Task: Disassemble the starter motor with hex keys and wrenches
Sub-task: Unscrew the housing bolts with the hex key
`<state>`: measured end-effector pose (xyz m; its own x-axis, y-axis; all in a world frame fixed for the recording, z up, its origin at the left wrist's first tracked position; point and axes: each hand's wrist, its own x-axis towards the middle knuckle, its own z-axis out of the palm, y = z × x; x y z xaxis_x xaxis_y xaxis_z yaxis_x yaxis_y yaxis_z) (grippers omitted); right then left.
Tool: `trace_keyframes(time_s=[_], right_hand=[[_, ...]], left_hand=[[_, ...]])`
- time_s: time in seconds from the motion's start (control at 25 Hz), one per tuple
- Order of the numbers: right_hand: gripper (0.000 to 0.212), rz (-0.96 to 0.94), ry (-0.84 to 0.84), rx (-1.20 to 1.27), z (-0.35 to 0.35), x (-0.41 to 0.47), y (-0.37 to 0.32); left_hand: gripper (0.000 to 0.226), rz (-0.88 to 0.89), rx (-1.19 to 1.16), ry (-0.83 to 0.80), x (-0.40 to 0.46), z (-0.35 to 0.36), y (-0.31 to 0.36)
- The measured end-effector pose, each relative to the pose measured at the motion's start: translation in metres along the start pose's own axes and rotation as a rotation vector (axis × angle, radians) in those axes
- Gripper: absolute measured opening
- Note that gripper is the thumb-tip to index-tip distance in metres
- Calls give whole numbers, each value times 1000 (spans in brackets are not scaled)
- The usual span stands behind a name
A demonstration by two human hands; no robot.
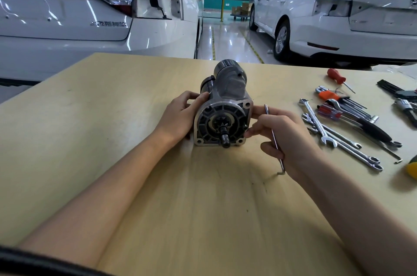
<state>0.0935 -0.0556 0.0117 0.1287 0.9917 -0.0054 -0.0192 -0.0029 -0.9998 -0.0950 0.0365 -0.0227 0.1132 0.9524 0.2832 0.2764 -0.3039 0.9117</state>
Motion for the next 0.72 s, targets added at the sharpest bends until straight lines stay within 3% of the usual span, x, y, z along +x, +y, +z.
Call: trace_keyframes(time_s=[0.28,0.72], right_hand=[[26,33,-95,-132,1,3,3],[5,78,-30,-96,3,5,3]], left_hand=[[32,6,6,-4,0,0,1],[30,4,22,3,0,0,1]])
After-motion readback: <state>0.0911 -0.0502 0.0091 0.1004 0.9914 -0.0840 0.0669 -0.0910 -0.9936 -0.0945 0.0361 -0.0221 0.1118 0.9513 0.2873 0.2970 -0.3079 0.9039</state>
